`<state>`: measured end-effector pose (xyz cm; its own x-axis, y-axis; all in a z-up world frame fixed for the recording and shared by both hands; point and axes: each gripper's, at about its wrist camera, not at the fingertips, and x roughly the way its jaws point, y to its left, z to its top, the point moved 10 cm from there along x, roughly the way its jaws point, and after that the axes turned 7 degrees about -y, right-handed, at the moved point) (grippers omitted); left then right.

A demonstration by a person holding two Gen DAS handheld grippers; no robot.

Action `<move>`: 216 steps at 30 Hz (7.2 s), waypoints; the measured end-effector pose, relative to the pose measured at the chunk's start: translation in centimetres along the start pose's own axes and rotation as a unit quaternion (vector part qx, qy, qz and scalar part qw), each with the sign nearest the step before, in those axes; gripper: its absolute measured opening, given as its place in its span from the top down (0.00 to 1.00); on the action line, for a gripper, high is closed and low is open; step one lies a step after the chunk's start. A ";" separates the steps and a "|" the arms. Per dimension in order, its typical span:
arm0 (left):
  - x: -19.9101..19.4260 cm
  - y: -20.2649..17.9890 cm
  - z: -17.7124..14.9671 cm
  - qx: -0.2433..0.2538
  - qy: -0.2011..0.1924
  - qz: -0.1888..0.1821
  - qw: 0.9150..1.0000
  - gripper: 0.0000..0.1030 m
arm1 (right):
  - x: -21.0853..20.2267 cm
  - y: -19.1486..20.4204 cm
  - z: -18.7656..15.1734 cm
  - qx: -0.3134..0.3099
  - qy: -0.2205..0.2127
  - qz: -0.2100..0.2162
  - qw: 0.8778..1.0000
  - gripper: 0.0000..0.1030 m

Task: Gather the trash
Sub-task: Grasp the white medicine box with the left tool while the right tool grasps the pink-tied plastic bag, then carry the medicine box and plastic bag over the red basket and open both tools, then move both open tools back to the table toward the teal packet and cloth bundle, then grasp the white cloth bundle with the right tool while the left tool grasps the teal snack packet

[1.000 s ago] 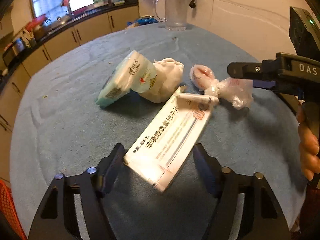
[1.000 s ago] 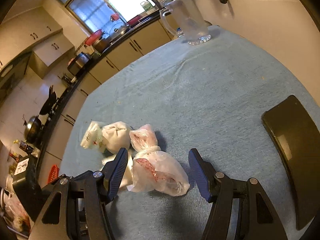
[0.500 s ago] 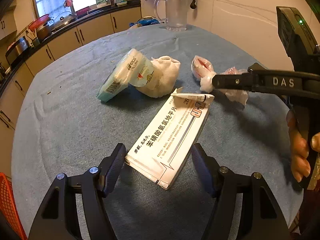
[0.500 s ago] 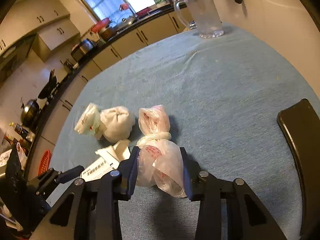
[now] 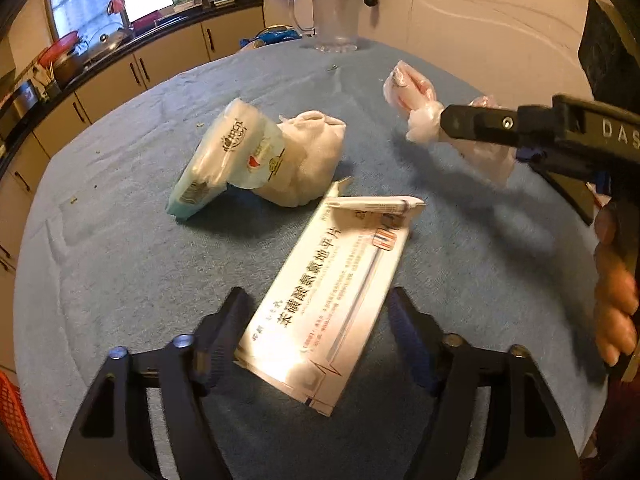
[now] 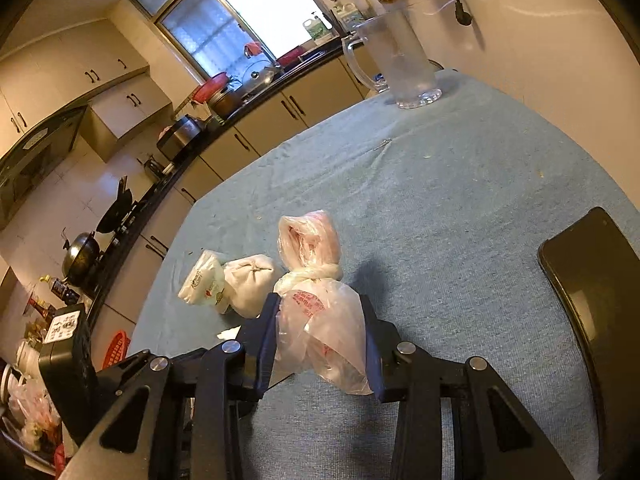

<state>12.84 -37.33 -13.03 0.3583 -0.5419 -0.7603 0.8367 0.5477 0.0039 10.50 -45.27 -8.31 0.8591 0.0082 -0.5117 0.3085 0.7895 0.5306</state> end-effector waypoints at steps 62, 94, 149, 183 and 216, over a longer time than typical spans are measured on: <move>-25.8 31.3 -20.5 -0.328 -0.160 0.274 0.890 0.44 | 11.7 38.3 -18.1 -0.190 0.153 0.231 0.942 0.61; -26.0 35.1 -23.5 -0.372 -0.147 0.304 0.864 0.45 | 16.5 42.3 -20.5 -0.175 0.185 0.244 0.936 0.44; -19.1 16.8 -9.5 -0.190 -0.114 0.224 0.949 0.33 | 4.1 19.6 -1.8 -0.073 0.006 0.138 0.988 0.39; -9.4 14.9 -1.0 -0.225 -0.056 0.102 0.967 0.27 | 9.9 10.0 -3.4 -0.121 0.115 0.055 0.984 0.36; 6.9 16.1 7.7 -0.300 0.047 0.155 0.940 0.33 | 5.8 4.5 2.6 0.037 0.005 0.029 0.999 0.61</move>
<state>31.94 -37.18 -13.17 0.4843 -0.2547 -0.8370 0.3046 0.9459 -0.1116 17.94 -43.29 -7.13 0.8723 0.0583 -0.4854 0.2889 0.7396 0.6079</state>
